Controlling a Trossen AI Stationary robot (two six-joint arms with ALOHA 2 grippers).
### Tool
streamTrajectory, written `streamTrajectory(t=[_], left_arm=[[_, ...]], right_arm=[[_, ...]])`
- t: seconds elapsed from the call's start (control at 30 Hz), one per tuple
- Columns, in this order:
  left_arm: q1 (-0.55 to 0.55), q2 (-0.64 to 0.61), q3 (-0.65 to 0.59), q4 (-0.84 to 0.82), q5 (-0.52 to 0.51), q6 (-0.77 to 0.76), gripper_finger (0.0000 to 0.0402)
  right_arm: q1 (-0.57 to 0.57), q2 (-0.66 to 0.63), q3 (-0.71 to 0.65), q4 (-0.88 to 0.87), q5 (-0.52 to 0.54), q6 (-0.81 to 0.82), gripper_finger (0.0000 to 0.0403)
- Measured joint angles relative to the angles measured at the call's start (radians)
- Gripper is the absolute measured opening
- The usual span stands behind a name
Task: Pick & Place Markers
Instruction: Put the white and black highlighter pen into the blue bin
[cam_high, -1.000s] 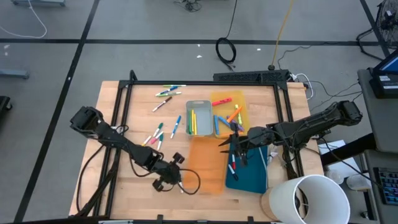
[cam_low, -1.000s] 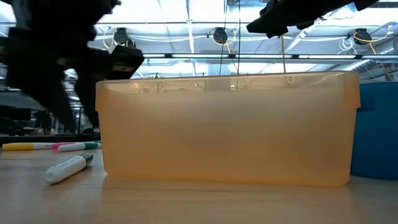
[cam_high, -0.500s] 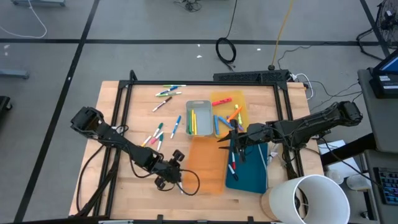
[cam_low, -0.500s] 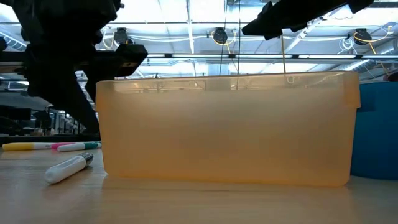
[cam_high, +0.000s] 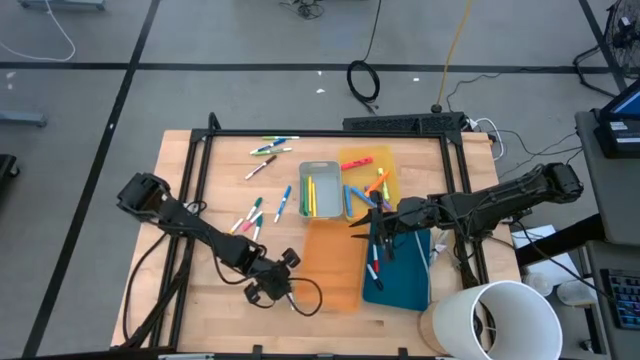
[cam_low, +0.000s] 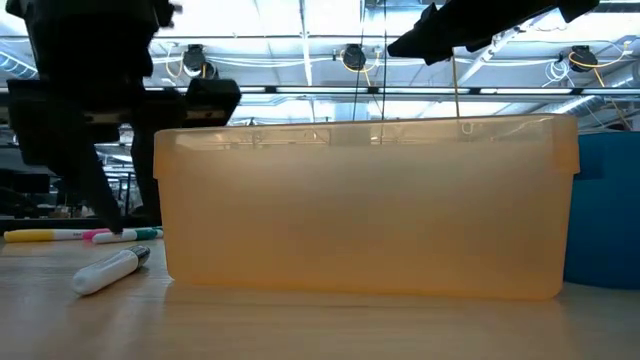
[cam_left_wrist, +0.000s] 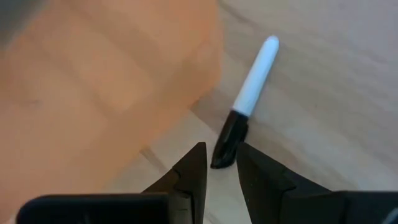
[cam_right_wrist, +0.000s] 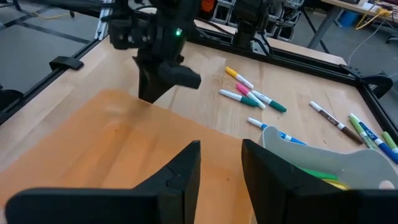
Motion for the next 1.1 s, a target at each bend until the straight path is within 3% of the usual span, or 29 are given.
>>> streamTrajectory(t=[0.2,0.73,1.0,1.1], left_arm=[[-0.003,0.034,0.000,0.078,0.020,0.047,0.0093],[0.043,0.097,0.002,0.085,0.159,0.022,0.0093],[0.072,0.098,0.003,0.025,0.190,-0.241,0.0092],[0.054,0.098,0.005,-0.010,0.177,-0.293,0.0069]], right_arm=[[0.000,0.000,0.000,0.000,0.000,0.000,0.0105],[0.000,0.000,0.000,0.003,0.000,0.001,0.0105],[0.000,0.000,0.000,0.000,0.000,0.001,0.0105],[0.000,0.000,0.000,0.000,0.000,0.001,0.0105]])
